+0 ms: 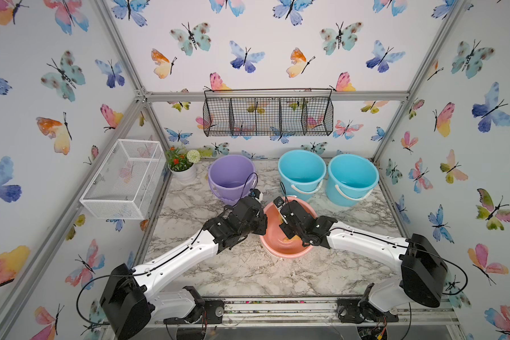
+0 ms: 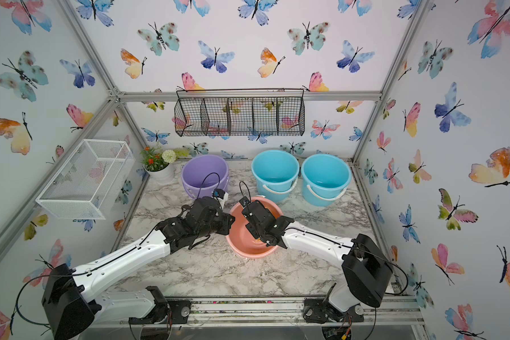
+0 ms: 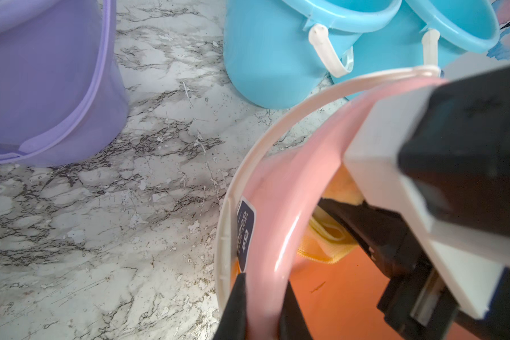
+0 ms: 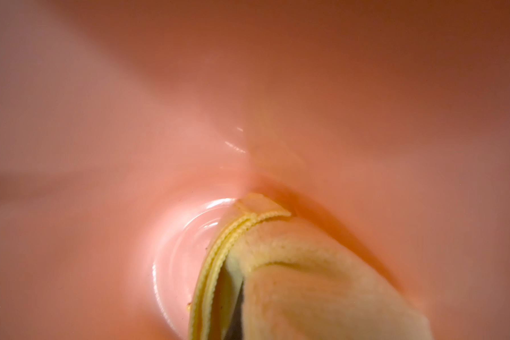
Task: Wipe the inside of the bucket with a cloth
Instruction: Wipe the dirt from the inside of the bucket.
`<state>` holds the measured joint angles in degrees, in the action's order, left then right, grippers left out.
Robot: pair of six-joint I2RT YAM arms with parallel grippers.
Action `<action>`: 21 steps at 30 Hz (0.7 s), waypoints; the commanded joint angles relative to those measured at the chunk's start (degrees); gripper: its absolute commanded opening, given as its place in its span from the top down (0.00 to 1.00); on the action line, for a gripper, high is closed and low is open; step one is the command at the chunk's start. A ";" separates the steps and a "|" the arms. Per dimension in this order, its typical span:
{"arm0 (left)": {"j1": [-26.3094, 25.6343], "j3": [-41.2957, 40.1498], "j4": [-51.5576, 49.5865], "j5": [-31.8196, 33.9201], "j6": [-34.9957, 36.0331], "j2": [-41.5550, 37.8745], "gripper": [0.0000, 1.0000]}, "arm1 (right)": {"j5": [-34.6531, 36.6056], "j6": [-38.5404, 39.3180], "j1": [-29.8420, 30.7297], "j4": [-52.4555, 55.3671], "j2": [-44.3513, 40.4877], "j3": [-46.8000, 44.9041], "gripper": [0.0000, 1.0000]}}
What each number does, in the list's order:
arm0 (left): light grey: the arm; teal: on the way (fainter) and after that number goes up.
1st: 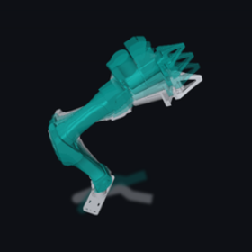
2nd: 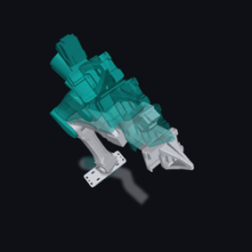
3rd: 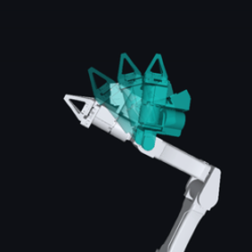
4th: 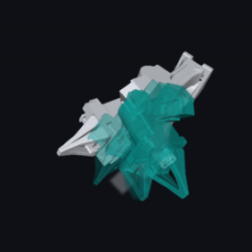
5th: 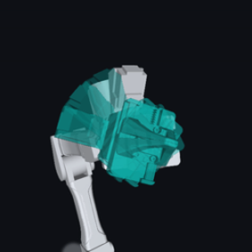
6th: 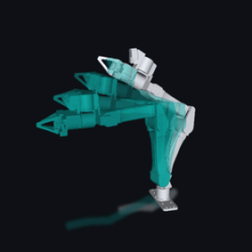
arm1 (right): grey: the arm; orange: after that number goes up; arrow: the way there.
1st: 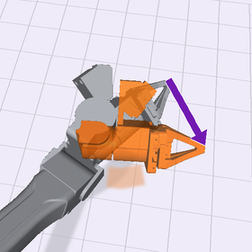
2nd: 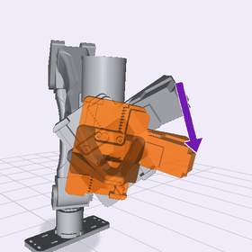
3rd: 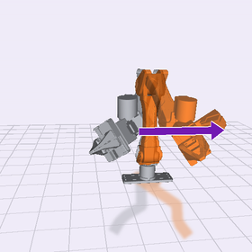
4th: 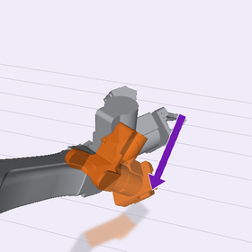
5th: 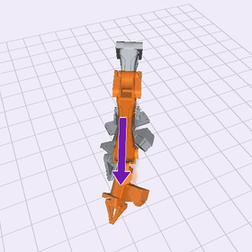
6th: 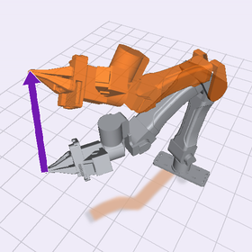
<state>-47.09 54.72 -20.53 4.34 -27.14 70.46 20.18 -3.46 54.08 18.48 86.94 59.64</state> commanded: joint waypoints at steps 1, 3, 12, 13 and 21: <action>-1.08 0.20 1.44 -2.32 1.47 -0.72 1.00 | -12.14 -1.98 -0.58 14.89 -1.01 1.13 0.98; -1.09 0.27 1.49 -2.33 1.38 -0.37 1.00 | -17.68 -1.94 -0.64 15.40 -2.64 1.42 0.98; -1.08 0.34 2.05 -2.47 0.95 -0.30 1.00 | -34.34 -7.85 -0.63 16.63 -5.81 7.57 0.98; -1.12 0.22 2.16 -2.39 0.77 -0.32 1.00 | -35.38 -8.80 -0.65 17.04 -5.81 8.47 0.98; -1.16 -0.22 2.39 -1.72 0.42 -0.76 1.00 | -41.96 -15.09 -0.65 18.87 -6.16 11.68 0.98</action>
<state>-47.88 54.72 -19.97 2.72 -26.61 70.46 -16.78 -14.83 53.65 35.11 81.36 70.41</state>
